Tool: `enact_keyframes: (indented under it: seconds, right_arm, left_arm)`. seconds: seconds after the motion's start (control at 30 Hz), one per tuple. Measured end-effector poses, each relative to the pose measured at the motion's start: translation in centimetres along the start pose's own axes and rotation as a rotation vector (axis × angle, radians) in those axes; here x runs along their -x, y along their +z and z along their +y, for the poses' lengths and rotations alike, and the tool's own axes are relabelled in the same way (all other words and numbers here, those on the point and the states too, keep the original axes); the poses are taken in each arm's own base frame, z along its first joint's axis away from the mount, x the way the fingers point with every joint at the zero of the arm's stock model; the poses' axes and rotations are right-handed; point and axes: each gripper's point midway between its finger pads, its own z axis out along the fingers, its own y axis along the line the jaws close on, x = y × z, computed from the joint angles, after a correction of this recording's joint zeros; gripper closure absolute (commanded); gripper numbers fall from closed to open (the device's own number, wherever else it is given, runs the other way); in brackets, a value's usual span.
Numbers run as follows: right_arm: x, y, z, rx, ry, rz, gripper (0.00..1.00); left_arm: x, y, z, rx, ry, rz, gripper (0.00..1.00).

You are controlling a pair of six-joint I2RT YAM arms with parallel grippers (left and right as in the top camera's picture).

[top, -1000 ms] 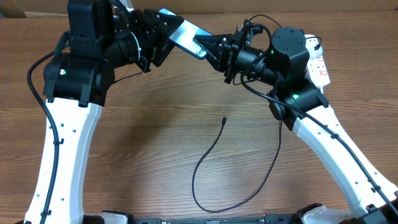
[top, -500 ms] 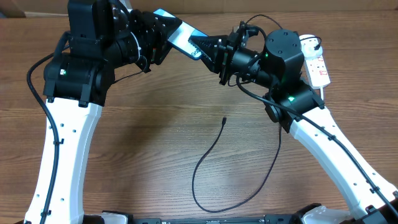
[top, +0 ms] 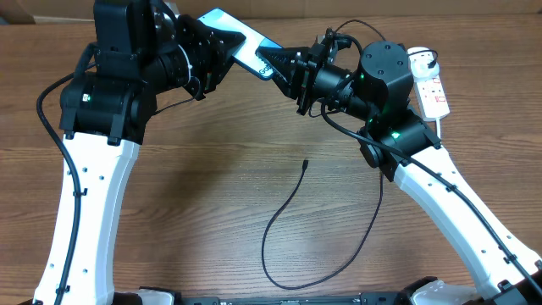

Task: Plug charger to phone and switch on socket

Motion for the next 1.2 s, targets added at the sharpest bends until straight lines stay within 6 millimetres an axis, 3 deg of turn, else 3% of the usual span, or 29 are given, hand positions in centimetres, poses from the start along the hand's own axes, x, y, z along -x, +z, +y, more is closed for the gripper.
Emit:
enact_keyframes:
  seconds: [0.17,0.33,0.43,0.5,0.57,0.63,0.77,0.93,0.97,1.03,1.2]
  right_arm:
    - [0.0,0.0,0.0,0.001,0.004,-0.002,0.95]
    - [-0.4,0.0,-0.2,-0.010,0.006,0.022,0.80]
    - [-1.5,0.2,-0.5,-0.020,-0.015,0.066,0.66]
    - [-1.8,0.2,-0.6,-0.026,-0.036,0.084,0.51]
    - [-2.2,0.3,-0.8,-0.031,-0.060,0.097,0.27]
    - [-2.2,0.3,-1.0,-0.039,-0.095,0.103,0.16]
    - [-1.9,0.1,-2.6,-0.100,-0.127,0.091,0.07]
    - [0.8,-1.4,-8.2,-0.329,-0.126,-0.022,0.04]
    - [2.5,-3.0,-11.1,-0.459,-0.121,-0.101,0.02]
    - [4.2,-5.1,-13.7,-0.591,-0.121,-0.192,0.02]
    - [7.4,-9.6,-17.7,-0.850,-0.206,-0.370,0.00]
  left_arm:
    - [0.0,0.0,0.2,0.007,-0.007,0.001,0.95]
    - [0.0,0.0,0.1,0.001,-0.003,-0.001,0.96]
    - [0.0,0.1,0.1,0.002,-0.004,0.000,0.96]
    - [0.2,0.2,0.2,0.004,-0.004,-0.004,0.96]
    - [0.5,0.3,0.3,0.011,-0.006,-0.020,0.96]
    - [0.8,0.3,0.5,0.019,-0.005,-0.039,0.96]
    - [1.9,0.2,2.0,0.089,-0.008,-0.114,0.96]
    - [3.8,-0.8,6.1,0.272,0.001,-0.250,0.96]
    - [4.6,-1.7,8.0,0.367,0.009,-0.307,0.96]
    - [5.2,-2.7,10.0,0.469,0.034,-0.357,0.96]
    - [6.4,-5.2,13.0,0.666,0.136,-0.436,0.96]
